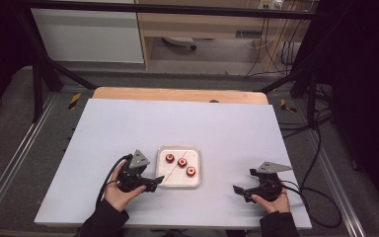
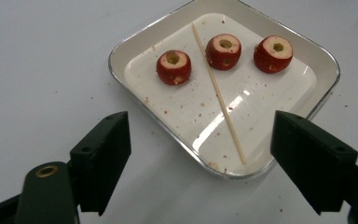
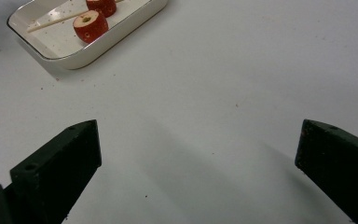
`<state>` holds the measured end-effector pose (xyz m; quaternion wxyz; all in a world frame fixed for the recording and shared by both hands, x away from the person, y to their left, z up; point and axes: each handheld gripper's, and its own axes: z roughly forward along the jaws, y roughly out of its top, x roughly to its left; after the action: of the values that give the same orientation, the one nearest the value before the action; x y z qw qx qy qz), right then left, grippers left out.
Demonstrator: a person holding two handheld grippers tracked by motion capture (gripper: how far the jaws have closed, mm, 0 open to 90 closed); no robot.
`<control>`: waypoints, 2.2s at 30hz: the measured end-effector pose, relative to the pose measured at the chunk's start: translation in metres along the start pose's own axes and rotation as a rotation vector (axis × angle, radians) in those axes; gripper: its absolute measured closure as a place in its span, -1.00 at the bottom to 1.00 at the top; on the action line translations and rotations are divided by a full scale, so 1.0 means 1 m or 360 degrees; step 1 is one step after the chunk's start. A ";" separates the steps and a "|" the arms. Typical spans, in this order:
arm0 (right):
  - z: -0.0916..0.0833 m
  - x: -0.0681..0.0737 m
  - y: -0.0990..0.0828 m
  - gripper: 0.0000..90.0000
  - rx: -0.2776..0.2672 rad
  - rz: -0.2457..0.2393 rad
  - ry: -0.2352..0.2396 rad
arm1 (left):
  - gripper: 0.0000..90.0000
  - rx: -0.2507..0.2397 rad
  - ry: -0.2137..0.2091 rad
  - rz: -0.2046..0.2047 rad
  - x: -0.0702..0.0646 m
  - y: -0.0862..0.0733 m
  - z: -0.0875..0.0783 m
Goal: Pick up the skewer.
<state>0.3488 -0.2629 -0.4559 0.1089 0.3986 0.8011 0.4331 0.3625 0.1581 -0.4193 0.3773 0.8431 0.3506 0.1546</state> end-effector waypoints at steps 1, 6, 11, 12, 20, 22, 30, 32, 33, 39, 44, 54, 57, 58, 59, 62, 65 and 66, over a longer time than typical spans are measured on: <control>0.000 0.000 0.000 -0.98 0.0000 0.0001 -0.0001 | -0.51 0.0008 0.0006 0.0003 -0.001 0.002 0.002; 0.000 0.000 0.000 -0.98 0.0005 0.0005 0.0005 | -0.31 0.0045 0.0025 0.0001 -0.008 0.008 0.016; 0.000 0.000 0.000 -0.98 0.0008 0.0009 0.0003 | -0.07 0.0085 0.0013 -0.0023 -0.014 0.013 0.029; 0.000 0.000 0.000 -0.98 0.0007 0.0007 0.0004 | 0.04 0.0092 0.0007 -0.0037 -0.015 0.014 0.030; 0.000 0.000 0.000 -0.98 0.0007 0.0000 0.0001 | 0.34 0.0124 0.0012 -0.0068 -0.020 0.010 0.038; 0.000 0.000 0.000 -0.98 0.0009 0.0005 0.0003 | 0.44 0.0128 0.0007 -0.0082 -0.020 0.008 0.039; 0.000 0.000 0.000 -0.98 0.0006 0.0003 0.0003 | 0.67 0.0128 0.0026 -0.0072 -0.027 0.007 0.041; 0.000 0.000 0.000 -0.98 0.0008 0.0002 0.0004 | 0.70 0.0120 0.0040 -0.0073 -0.029 0.007 0.042; 0.000 0.000 0.000 -0.98 0.0006 0.0002 0.0003 | 0.73 0.0115 0.0048 -0.0069 -0.029 0.006 0.042; 0.000 0.000 0.000 -0.98 0.0007 0.0000 0.0003 | 0.83 0.0099 0.0092 -0.0091 -0.032 0.005 0.045; 0.000 0.000 0.000 -0.98 0.0004 0.0004 0.0005 | 0.87 0.0091 0.0132 -0.0101 -0.035 0.004 0.045; 0.000 0.000 0.000 -0.98 0.0007 0.0012 0.0007 | 0.95 0.0078 0.0169 -0.0157 -0.038 0.003 0.045; 0.000 0.000 0.000 -0.98 0.0007 0.0008 0.0008 | 0.96 0.0060 0.0154 -0.0187 -0.036 0.002 0.045; 0.000 0.000 0.000 -0.98 0.0006 0.0005 0.0007 | 0.96 0.0053 0.0144 -0.0206 -0.035 0.002 0.045; 0.000 0.000 0.000 -0.98 0.0006 0.0008 0.0007 | 0.96 0.0051 0.0132 -0.0220 -0.034 0.001 0.045; 0.000 0.000 0.000 -0.98 0.0011 0.0006 0.0008 | 0.96 0.0036 0.0118 -0.0233 -0.033 0.000 0.045; 0.000 0.000 0.000 -0.98 0.0011 0.0006 0.0008 | 0.97 0.0006 0.0118 -0.0229 -0.032 0.000 0.042; 0.000 0.000 0.000 -0.98 0.0011 0.0005 0.0008 | 0.97 -0.0004 0.0116 -0.0229 -0.032 0.001 0.041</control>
<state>0.3488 -0.2627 -0.4561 0.1048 0.3992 0.8022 0.4315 0.3618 0.1138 -0.4459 0.3754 0.8091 0.4236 0.1580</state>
